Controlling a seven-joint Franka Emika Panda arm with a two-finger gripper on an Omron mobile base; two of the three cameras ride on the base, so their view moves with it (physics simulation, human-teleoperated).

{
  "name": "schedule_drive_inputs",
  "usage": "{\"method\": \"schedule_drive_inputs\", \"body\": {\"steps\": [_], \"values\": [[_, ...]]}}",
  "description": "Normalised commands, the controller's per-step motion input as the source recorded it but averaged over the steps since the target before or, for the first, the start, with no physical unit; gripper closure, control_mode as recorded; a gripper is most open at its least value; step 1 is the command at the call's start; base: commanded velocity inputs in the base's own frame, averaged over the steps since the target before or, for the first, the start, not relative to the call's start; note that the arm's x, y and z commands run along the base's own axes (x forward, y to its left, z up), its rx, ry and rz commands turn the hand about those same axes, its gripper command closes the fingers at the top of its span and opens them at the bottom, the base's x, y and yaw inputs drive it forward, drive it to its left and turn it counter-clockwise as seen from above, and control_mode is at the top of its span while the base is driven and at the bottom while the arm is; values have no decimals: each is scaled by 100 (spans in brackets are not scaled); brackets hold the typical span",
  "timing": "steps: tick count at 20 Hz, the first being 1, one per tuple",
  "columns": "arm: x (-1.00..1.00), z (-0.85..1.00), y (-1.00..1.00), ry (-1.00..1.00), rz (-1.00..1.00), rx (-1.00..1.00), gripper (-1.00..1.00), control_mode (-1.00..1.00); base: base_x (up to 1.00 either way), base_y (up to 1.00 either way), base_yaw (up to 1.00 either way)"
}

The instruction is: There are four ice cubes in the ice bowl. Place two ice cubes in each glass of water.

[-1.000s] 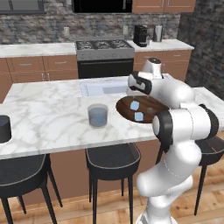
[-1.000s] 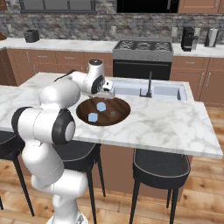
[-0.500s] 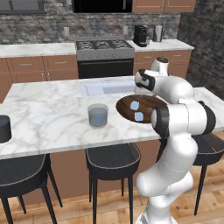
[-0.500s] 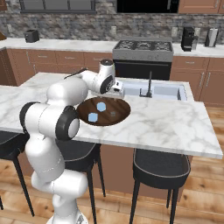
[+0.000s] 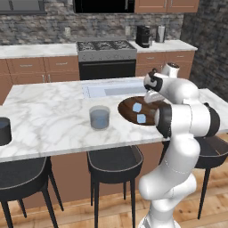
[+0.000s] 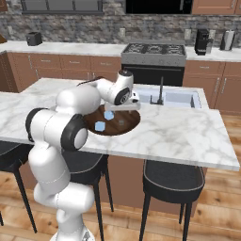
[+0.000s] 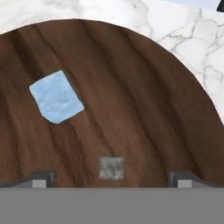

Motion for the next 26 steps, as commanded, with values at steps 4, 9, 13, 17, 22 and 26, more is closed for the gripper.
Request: {"method": "schedule_drive_inputs", "body": {"steps": [4, 9, 13, 17, 22, 26], "values": [[3, -26, 0, 0, -3, -13, -100, -100, 0, 0, 0], [29, -22, 9, 2, -12, -3, -100, -100, 0, 0, 0], [3, -4, 0, 4, -1, 1, -100, -100, 0, 0, 0], [0, -21, 0, 11, 0, 0, -100, -100, 0, 0, 0], [1, -14, 0, 6, 0, 0, -100, -100, 0, 0, 0], [8, -7, 0, 0, 0, 0, -100, -100, 0, 0, 0]]}}
